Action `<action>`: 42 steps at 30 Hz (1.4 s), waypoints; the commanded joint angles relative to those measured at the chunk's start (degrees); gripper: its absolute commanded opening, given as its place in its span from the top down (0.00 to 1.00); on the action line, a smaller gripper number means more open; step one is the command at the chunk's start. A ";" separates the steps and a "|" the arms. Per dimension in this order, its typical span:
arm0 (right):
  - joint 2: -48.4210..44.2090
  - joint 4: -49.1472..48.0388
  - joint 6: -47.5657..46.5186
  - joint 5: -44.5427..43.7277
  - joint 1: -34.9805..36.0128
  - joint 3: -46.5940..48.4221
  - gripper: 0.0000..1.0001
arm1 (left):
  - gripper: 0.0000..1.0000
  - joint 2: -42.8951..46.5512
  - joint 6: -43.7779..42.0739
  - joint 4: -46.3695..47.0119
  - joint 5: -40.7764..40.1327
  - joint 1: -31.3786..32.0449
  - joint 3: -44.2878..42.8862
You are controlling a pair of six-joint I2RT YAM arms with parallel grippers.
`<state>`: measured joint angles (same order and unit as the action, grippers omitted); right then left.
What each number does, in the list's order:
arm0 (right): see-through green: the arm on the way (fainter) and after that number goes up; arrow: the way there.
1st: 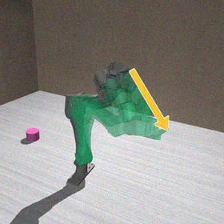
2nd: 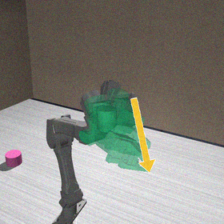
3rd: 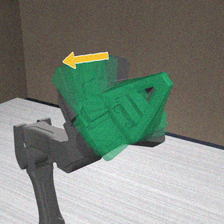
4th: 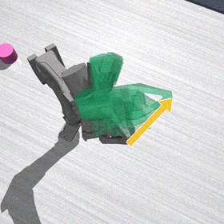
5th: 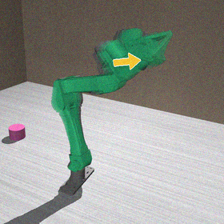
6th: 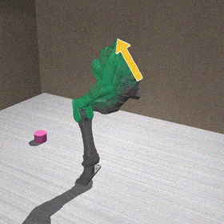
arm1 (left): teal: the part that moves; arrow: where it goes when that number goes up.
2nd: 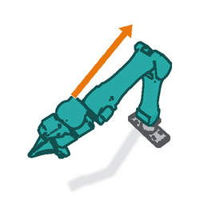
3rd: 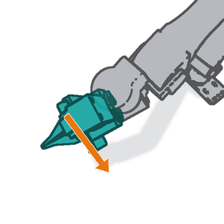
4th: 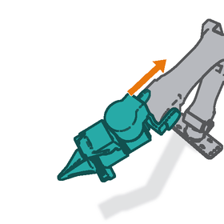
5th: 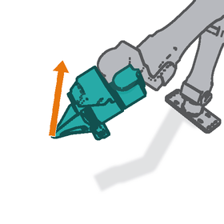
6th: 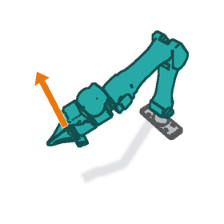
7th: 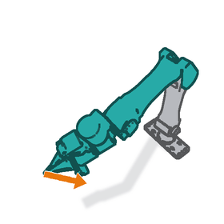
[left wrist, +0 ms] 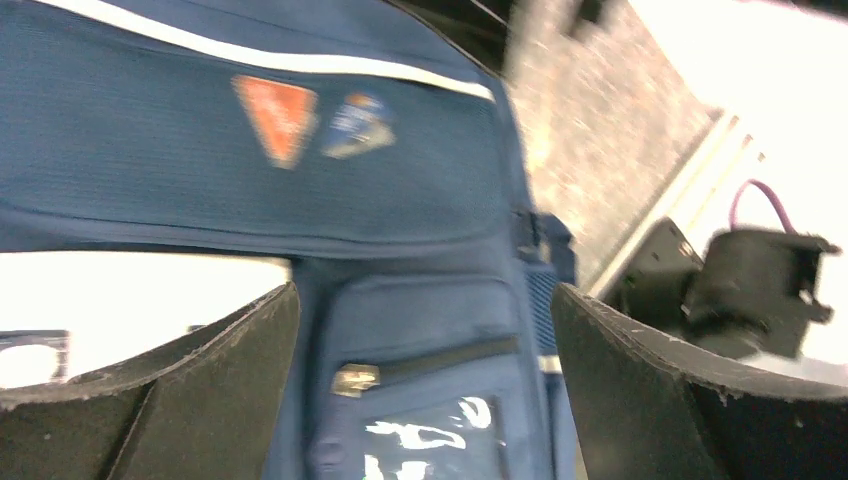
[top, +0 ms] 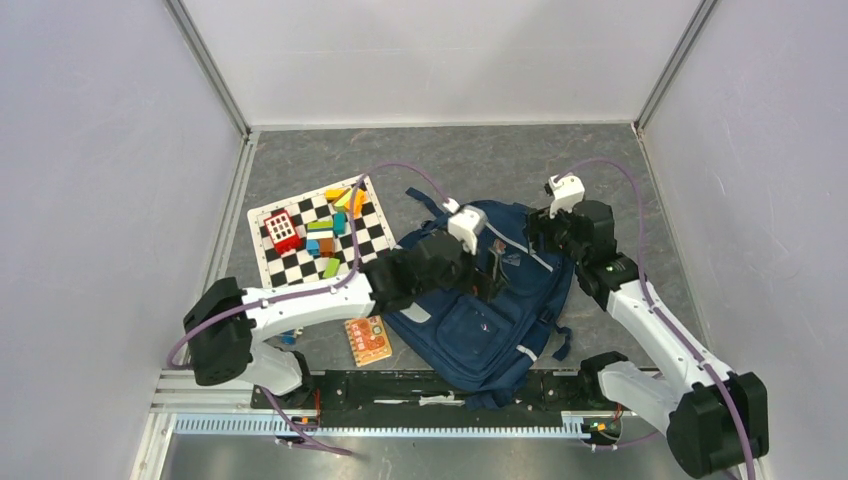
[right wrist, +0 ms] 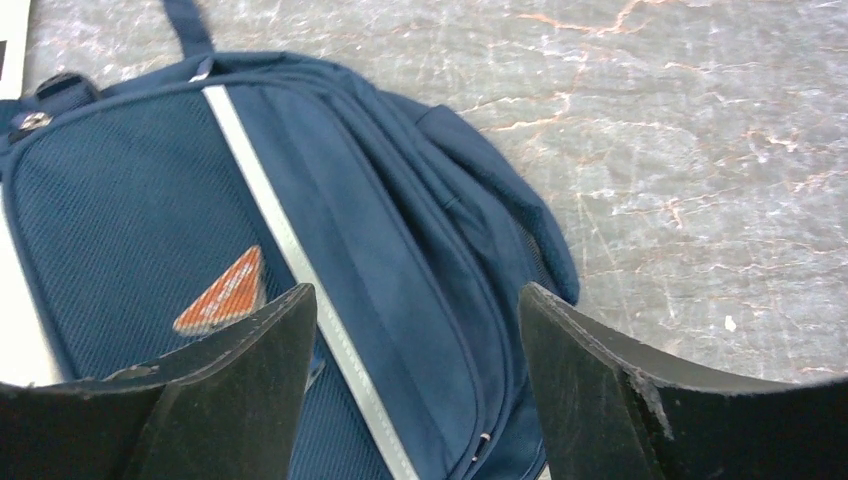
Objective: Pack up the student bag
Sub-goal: Adjust the student bag at the center of the board.
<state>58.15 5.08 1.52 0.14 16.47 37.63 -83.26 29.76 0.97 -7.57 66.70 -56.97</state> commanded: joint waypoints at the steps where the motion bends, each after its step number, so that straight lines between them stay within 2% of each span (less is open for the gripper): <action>1: -2.41 5.11 -2.64 4.34 0.05 -2.45 0.21 | 0.00 1.31 -2.91 -4.35 0.91 -5.54 -1.09; 7: -2.23 5.44 -3.37 4.67 0.10 -6.27 0.21 | 0.00 -3.16 -10.96 -5.49 2.93 -6.02 -8.33; 10: -1.26 5.77 -3.43 2.80 0.23 -6.42 0.22 | 0.00 -6.76 -14.18 -9.64 -1.32 -8.03 -12.80; 12: -0.55 6.29 -3.46 2.36 0.46 -6.08 0.23 | 0.00 -9.60 -12.88 -13.43 -2.33 -11.28 -15.77; 17: 0.23 4.33 -2.12 -7.09 0.78 -6.34 0.24 | 0.00 -11.50 -14.91 -12.81 -2.91 -15.28 -16.50; 20: 1.32 0.26 -1.75 -9.92 0.71 -7.10 0.27 | 0.00 -12.96 -16.45 -12.52 -2.50 -18.05 -18.02; 23: 3.23 -2.38 -1.61 -12.81 0.74 -5.94 0.31 | 0.00 -15.73 -16.02 -13.25 0.62 -22.17 -21.34; 26: 4.57 -4.18 -1.58 -15.32 0.76 -3.88 0.39 | 0.00 -18.92 -15.17 -12.47 7.12 -25.87 -24.33; 31: 5.14 -8.41 -1.61 -13.76 0.76 -2.54 0.63 | 0.00 -27.39 -17.75 -14.40 17.23 -28.53 -32.91; 32: 4.93 -9.12 -1.67 -13.03 0.76 -2.75 0.65 | 0.00 -29.52 -18.33 -15.28 18.77 -28.79 -35.16; 37: 4.07 -8.17 -1.69 -12.55 0.76 -3.56 0.63 | 0.00 -38.77 -19.30 -18.91 22.72 -29.52 -43.23; 42: 0.96 -8.19 0.20 -11.51 0.76 -6.98 0.65 | 0.00 -45.04 -19.12 -20.42 28.18 -29.52 -46.64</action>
<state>62.57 1.32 0.82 -8.86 17.96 31.77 -124.99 13.19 -16.62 14.09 37.19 -99.90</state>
